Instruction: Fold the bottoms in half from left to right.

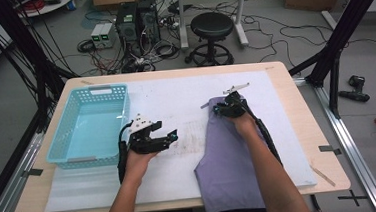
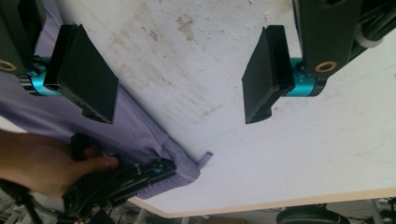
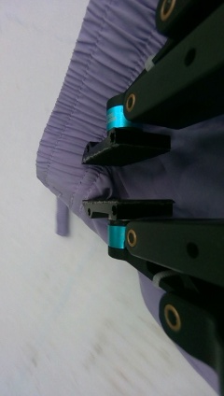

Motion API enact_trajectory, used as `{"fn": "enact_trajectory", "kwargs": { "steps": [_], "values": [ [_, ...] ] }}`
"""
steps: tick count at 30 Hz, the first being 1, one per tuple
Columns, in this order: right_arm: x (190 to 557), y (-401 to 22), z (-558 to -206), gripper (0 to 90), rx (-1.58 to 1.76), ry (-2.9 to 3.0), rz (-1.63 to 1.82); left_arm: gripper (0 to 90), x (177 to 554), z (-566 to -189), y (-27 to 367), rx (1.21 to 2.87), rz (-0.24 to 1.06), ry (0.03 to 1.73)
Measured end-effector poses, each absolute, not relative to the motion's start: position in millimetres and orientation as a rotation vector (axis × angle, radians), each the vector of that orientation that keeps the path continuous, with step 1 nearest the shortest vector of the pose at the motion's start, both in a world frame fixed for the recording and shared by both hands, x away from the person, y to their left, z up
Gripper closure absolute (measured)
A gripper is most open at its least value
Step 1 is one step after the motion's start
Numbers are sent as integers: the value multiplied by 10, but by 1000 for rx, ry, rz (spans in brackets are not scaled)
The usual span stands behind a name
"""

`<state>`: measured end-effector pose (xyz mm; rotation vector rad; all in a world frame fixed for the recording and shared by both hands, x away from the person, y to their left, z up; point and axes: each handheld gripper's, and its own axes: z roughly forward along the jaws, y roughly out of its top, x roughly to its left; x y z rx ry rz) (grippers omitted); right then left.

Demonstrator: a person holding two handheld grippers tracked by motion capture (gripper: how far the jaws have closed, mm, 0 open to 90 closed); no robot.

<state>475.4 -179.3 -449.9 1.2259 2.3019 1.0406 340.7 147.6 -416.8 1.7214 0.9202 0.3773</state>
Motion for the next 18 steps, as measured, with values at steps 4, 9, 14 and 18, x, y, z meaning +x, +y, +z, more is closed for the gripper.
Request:
{"fn": "enact_trajectory", "kwargs": {
  "steps": [4, 9, 14, 18],
  "values": [
    [4746, -1694, -4508, 531, 1205, 2300, 1065, 273, 3415, -4181, 1453, 1732, 371, 919],
    [4682, -2055, -4235, 570, 1232, 2215, 1225, 273, 3422, -4190, 1412, 1733, 369, 909],
    [4654, -2541, -4197, 854, 1271, 2212, 1108, 273, 3426, -4190, 1409, 1722, 369, 911],
    [4681, -2672, -4410, 881, 1342, 2240, 1009, 273, 3422, -4193, 1387, 1723, 365, 903]
  ]
}}
